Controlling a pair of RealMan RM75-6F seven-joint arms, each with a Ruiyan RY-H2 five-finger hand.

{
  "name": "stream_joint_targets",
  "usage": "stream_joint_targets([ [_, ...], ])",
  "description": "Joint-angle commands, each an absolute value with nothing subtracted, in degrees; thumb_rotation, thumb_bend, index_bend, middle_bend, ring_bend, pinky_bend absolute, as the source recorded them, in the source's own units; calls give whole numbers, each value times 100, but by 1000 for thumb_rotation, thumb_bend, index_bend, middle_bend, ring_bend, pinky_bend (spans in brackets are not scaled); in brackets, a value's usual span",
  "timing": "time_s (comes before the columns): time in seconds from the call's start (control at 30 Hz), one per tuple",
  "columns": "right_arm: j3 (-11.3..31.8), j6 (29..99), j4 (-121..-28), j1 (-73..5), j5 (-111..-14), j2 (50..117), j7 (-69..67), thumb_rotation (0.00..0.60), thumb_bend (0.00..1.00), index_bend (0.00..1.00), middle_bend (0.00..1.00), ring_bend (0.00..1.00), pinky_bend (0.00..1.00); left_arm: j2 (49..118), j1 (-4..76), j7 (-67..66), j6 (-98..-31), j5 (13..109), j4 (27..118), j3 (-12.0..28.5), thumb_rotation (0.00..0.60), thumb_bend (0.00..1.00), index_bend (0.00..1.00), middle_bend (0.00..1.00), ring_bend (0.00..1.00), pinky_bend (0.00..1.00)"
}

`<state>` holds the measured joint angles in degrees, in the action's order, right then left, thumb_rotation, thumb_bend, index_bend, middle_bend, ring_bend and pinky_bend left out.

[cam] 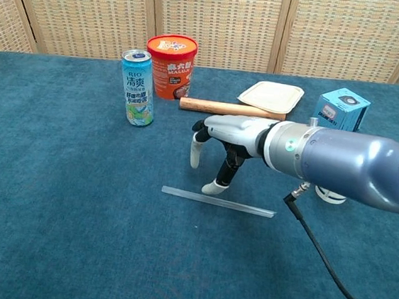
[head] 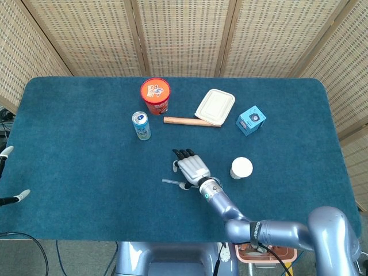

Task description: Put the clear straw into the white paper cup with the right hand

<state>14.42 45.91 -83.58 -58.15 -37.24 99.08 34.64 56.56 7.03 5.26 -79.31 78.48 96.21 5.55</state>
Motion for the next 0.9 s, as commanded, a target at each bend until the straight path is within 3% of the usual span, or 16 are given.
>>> stream_joint_targets([
  [0.03, 1410, 4583, -8147, -5947, -3585, 10116, 3471, 600, 320, 426, 0, 0, 0, 5650, 716, 548, -7899, 7814, 9609, 566, 600, 60, 0, 0, 0, 0],
  [0.9, 1107, 4662, -7514, -6084, -3780, 10656, 3366, 600, 429, 504, 0, 0, 0, 5609, 744, 684, -7829, 7755, 9583, 568, 600, 59, 0, 0, 0, 0],
])
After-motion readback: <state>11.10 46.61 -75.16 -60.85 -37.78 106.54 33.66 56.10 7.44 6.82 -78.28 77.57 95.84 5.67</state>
